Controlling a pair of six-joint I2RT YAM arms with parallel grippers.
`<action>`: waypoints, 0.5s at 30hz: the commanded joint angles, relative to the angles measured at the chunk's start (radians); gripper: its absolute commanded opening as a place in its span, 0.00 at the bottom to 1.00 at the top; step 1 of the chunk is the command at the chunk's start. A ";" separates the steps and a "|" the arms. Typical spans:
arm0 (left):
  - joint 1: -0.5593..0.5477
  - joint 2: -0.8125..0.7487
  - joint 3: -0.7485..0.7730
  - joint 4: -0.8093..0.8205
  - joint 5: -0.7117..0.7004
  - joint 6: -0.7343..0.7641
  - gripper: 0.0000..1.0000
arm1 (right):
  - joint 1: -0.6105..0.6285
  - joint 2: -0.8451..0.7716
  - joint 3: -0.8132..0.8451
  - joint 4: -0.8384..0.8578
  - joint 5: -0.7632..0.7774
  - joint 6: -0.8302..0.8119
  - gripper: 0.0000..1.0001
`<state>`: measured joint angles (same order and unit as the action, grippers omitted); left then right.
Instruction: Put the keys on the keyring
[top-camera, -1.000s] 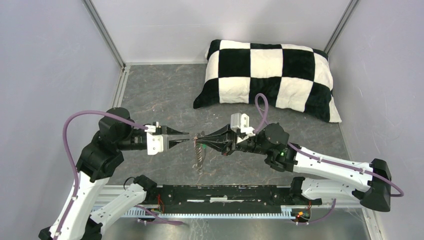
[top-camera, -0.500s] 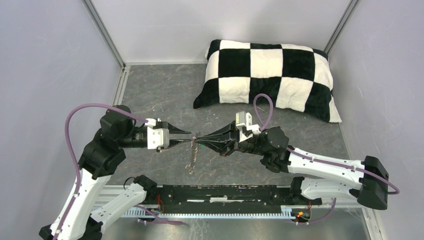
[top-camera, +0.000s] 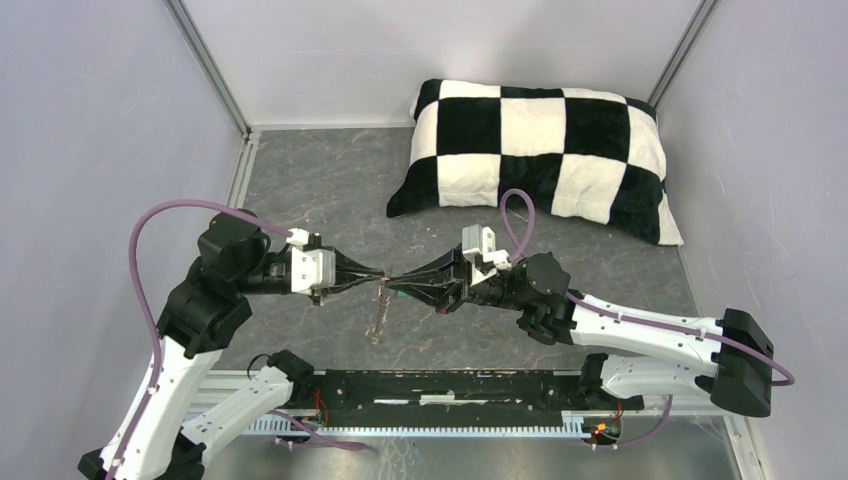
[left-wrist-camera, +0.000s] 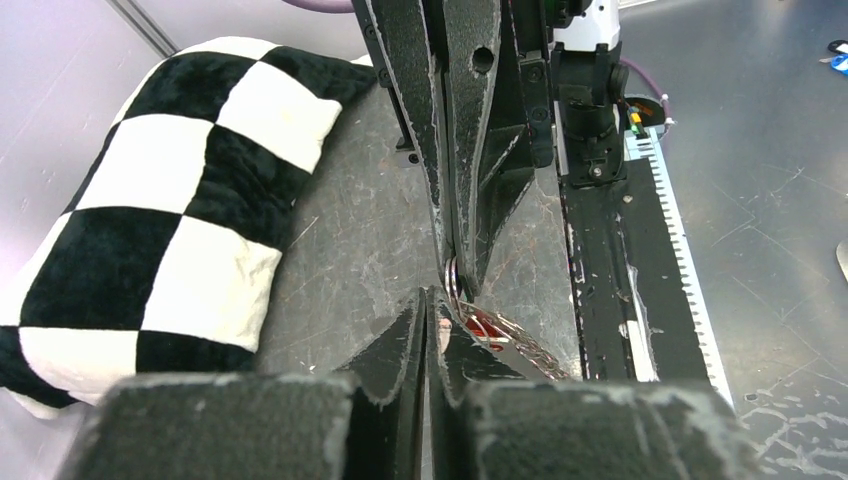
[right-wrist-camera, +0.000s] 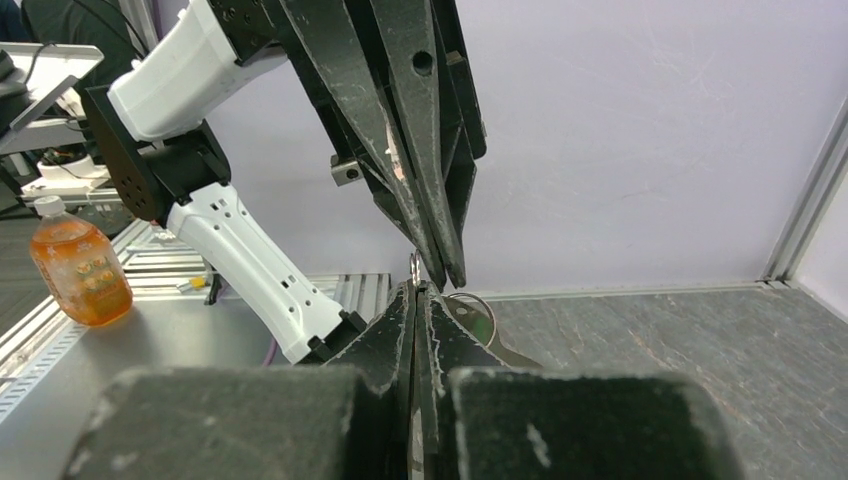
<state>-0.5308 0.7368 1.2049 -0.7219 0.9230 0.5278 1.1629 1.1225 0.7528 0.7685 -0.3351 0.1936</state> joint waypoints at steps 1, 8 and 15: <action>-0.002 -0.004 0.041 -0.003 0.039 -0.023 0.07 | -0.002 -0.023 0.024 -0.003 0.032 -0.043 0.01; -0.002 0.009 0.078 -0.214 0.041 0.167 0.24 | -0.002 -0.039 0.024 -0.004 0.024 -0.054 0.01; -0.002 0.063 0.111 -0.365 0.048 0.291 0.27 | -0.002 -0.035 0.033 -0.015 0.006 -0.055 0.01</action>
<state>-0.5308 0.7670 1.2789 -0.9756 0.9390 0.7074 1.1629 1.1061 0.7528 0.7204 -0.3359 0.1539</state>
